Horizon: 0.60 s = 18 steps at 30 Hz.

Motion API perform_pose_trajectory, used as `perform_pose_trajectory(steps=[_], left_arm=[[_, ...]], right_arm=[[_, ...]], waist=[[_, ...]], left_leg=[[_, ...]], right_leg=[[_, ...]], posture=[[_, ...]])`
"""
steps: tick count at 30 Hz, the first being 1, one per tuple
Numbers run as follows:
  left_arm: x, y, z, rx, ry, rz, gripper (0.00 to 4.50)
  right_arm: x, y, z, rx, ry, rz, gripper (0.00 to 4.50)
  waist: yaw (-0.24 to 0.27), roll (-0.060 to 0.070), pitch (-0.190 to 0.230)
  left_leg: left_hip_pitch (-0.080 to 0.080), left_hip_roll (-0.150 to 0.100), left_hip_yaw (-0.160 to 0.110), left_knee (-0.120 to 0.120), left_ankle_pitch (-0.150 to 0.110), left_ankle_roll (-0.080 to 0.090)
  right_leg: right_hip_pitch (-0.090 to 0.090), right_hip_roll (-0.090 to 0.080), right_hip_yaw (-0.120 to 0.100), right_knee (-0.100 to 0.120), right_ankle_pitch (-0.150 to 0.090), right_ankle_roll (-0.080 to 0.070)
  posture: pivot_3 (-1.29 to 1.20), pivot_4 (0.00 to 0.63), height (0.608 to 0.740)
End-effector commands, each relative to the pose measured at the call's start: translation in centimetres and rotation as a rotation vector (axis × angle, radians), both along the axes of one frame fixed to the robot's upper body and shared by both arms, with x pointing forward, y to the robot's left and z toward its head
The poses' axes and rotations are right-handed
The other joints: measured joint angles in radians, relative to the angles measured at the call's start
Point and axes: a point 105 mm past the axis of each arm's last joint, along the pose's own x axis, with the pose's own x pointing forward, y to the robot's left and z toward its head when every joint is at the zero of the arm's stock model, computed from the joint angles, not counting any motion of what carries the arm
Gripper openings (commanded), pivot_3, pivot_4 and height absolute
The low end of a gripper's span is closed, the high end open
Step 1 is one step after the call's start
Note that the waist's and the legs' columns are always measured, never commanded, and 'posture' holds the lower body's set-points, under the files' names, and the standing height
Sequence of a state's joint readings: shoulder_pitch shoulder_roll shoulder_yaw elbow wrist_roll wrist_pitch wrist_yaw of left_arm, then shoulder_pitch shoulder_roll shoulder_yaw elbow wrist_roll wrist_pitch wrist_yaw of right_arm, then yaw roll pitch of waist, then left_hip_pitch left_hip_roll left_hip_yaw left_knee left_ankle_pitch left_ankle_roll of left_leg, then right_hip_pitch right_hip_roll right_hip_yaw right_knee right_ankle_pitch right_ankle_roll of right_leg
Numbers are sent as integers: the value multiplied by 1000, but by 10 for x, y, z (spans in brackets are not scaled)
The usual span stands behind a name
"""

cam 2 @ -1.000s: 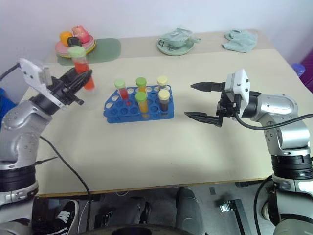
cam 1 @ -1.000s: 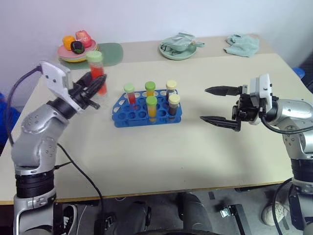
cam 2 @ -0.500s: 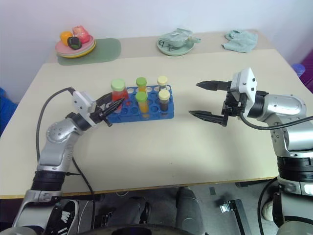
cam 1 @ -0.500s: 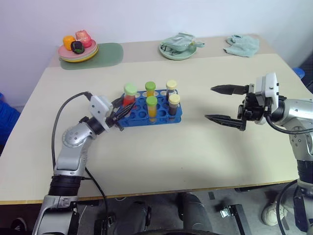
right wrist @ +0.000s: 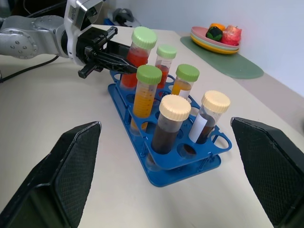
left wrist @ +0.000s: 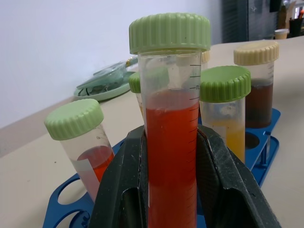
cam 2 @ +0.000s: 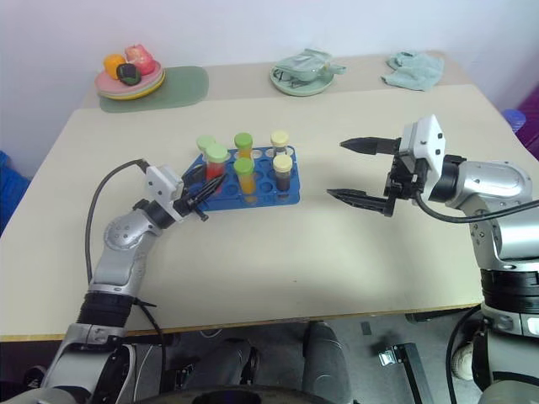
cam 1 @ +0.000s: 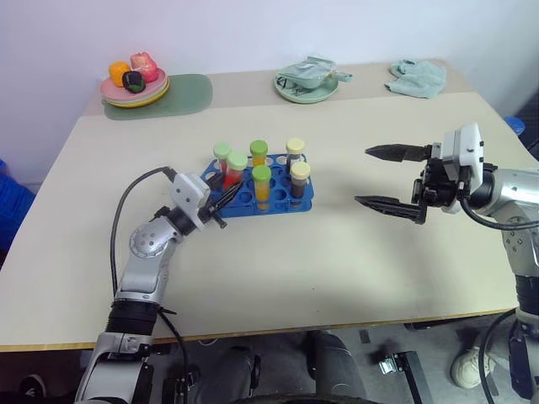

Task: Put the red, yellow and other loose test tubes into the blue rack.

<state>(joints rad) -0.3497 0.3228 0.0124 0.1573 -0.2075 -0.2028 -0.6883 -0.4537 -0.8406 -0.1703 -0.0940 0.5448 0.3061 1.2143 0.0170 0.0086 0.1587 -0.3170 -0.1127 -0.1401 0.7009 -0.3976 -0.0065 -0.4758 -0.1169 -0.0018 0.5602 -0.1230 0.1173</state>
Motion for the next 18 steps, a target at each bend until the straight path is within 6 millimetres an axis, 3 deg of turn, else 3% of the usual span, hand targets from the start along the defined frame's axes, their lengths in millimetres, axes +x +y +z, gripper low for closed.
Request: perform_pose_trajectory(steps=[1,6,17,18], left_arm=[[0,1,0,-52,17,20,737],[-2,11,-5,-116,62,49,737],[-8,12,-17,-116,83,30,737],[-8,14,-16,-114,78,33,1236]], right_arm=[[-3,-2,15,-9,-62,3,4500],[-2,-2,15,-8,-63,0,4500],[1,-1,15,-11,-68,5,4500],[0,-1,15,-11,-68,6,4500]], waist=[[0,0,0],[-2,0,0],[-3,0,0],[-3,0,0]], left_leg=[[0,0,0,0,0,0],[1,0,0,0,0,0],[1,0,0,0,0,0],[1,0,0,0,0,0]], right_leg=[[0,0,0,0,0,0],[0,0,0,0,0,0],[0,0,0,0,0,0],[0,0,0,0,0,0]], posture=[[0,150,740],[0,150,740],[0,150,740],[0,150,740]])
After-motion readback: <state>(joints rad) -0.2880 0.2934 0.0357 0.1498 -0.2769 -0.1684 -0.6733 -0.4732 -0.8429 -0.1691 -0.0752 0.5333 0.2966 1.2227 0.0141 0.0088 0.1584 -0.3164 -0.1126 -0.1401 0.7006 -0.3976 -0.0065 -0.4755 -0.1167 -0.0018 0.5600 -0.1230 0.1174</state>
